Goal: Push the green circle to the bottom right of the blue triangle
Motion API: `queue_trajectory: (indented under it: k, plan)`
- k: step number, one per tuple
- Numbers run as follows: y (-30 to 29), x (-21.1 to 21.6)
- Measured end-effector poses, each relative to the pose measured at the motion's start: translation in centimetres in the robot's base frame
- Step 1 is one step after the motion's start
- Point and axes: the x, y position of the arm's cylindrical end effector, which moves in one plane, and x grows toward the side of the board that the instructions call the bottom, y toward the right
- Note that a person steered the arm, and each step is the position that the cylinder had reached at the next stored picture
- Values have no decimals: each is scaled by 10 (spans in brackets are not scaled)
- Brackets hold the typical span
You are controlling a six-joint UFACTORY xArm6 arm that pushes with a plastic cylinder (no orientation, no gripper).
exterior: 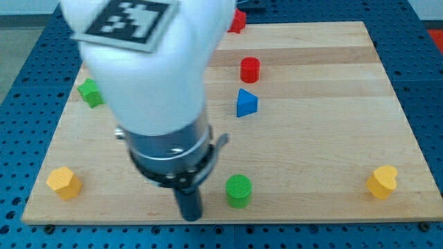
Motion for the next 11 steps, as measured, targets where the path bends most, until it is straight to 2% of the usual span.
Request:
queue_trajectory:
  k: [1, 4, 5, 6, 9, 11]
  plan:
    - [36, 0]
    - [87, 0]
    - [93, 0]
    - [67, 0]
    - [52, -45]
    - [94, -56]
